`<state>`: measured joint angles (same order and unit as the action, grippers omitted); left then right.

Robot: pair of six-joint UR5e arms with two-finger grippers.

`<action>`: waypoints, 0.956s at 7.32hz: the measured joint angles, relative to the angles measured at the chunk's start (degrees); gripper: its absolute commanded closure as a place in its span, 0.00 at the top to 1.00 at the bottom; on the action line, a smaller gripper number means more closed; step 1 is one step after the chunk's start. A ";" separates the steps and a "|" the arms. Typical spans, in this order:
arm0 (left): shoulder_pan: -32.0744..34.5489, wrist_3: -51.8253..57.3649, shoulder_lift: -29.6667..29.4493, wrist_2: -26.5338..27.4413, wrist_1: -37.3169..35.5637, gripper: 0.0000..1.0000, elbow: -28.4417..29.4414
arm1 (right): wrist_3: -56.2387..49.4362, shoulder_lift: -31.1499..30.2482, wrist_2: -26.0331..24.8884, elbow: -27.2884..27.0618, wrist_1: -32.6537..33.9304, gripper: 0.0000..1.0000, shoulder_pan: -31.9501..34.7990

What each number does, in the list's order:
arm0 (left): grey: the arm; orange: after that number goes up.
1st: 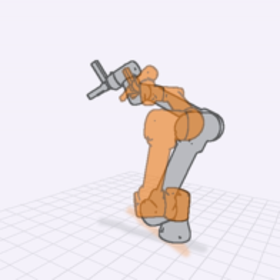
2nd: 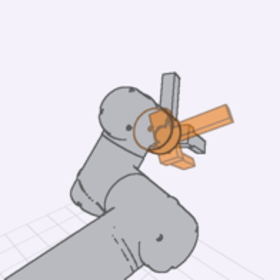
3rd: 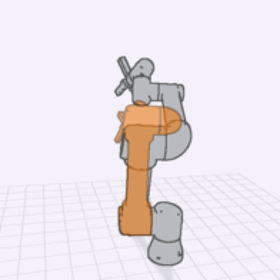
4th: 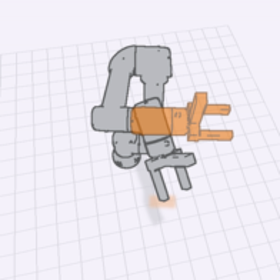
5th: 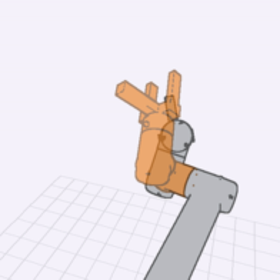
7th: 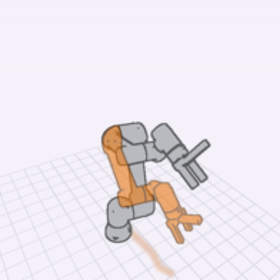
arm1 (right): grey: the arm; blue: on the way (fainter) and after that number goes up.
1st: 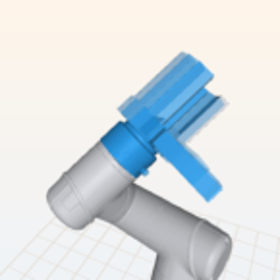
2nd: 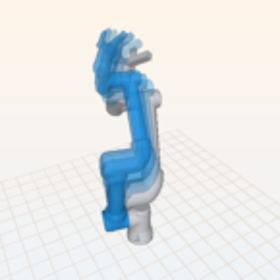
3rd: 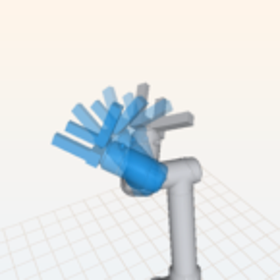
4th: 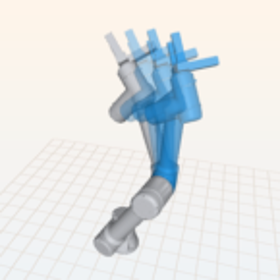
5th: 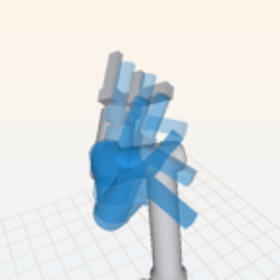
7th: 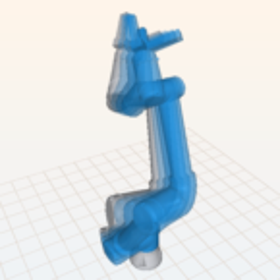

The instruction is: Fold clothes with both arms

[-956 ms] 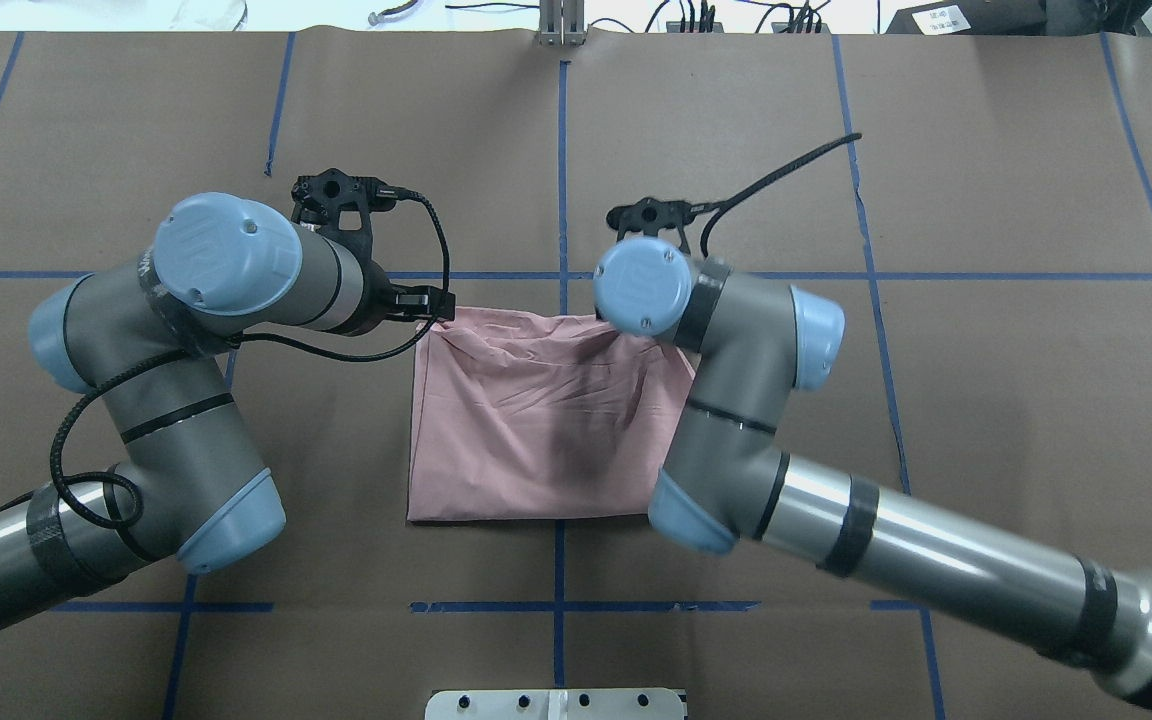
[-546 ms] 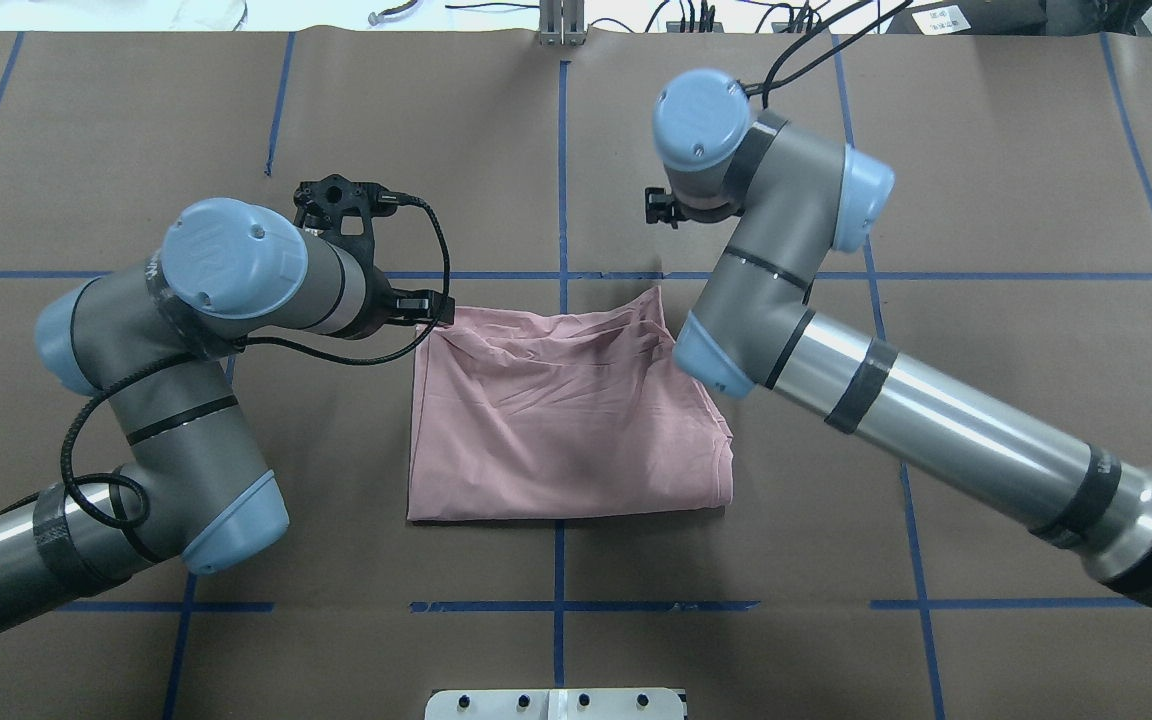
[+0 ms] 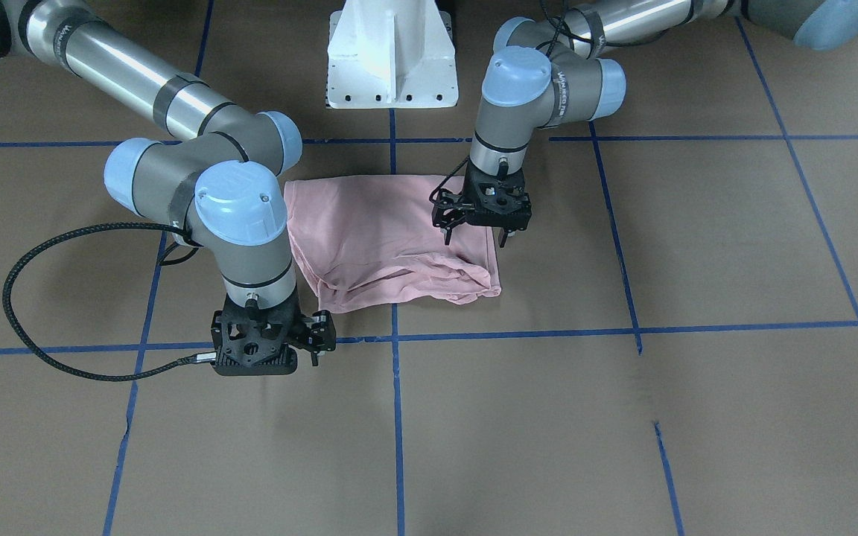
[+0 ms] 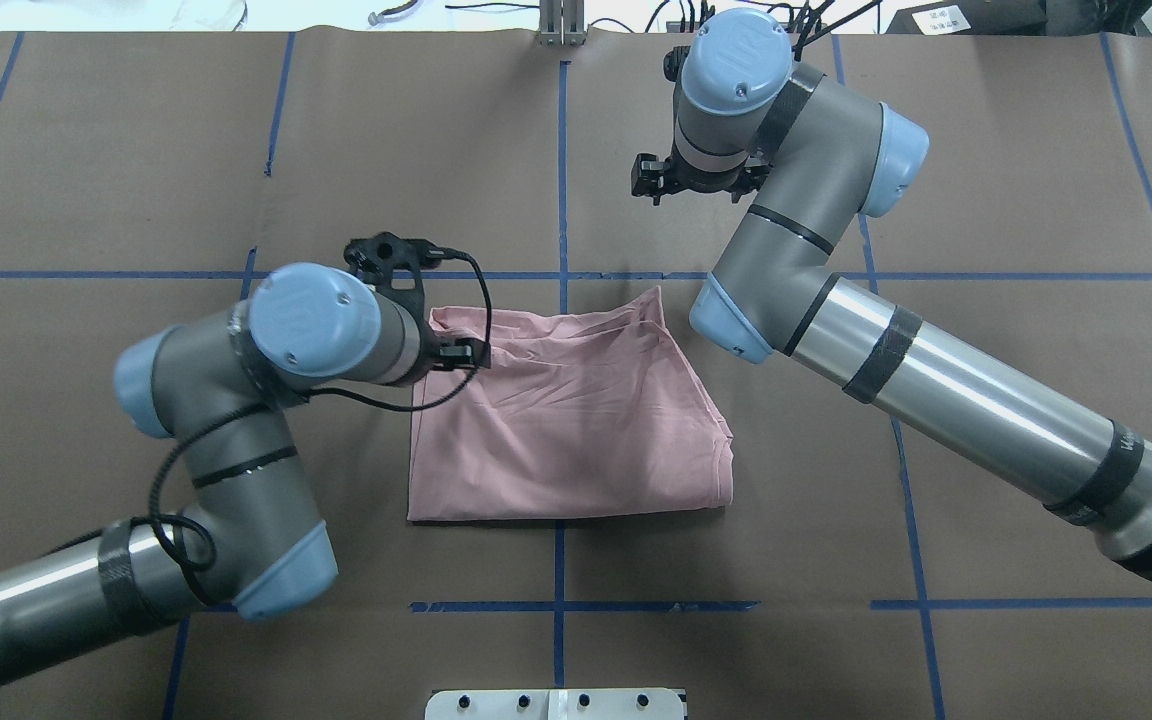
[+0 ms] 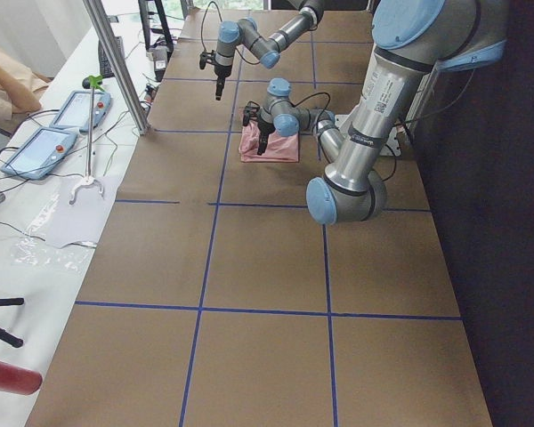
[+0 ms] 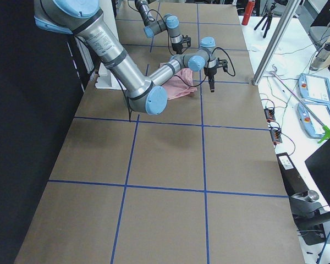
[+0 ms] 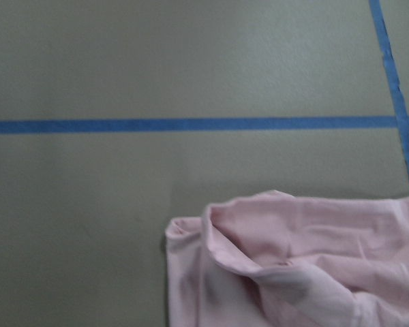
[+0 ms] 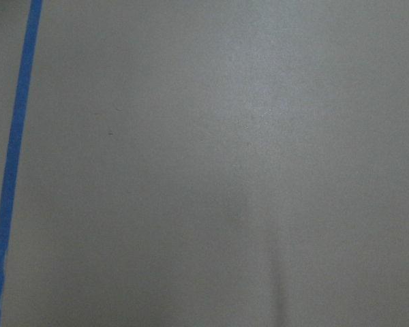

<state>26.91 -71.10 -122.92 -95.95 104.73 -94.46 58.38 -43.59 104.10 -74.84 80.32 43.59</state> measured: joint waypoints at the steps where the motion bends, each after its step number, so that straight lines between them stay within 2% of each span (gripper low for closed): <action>1: -1.00 -0.79 -1.02 0.39 -0.14 1.00 1.47 | 0.09 -0.23 -0.02 -0.25 -0.10 1.00 -0.01; 4: 0.24 -0.80 -3.39 0.67 -0.07 1.00 6.39 | 0.12 -0.54 -0.19 -0.39 -0.16 1.00 -0.08; 7: 7.75 4.95 -3.76 0.54 1.14 1.00 11.73 | 0.11 -1.26 -0.34 -0.48 -0.22 1.00 -0.17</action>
<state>34.66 -66.16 -126.68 -95.41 105.87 -82.73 58.49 -44.86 103.76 -75.32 80.10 43.42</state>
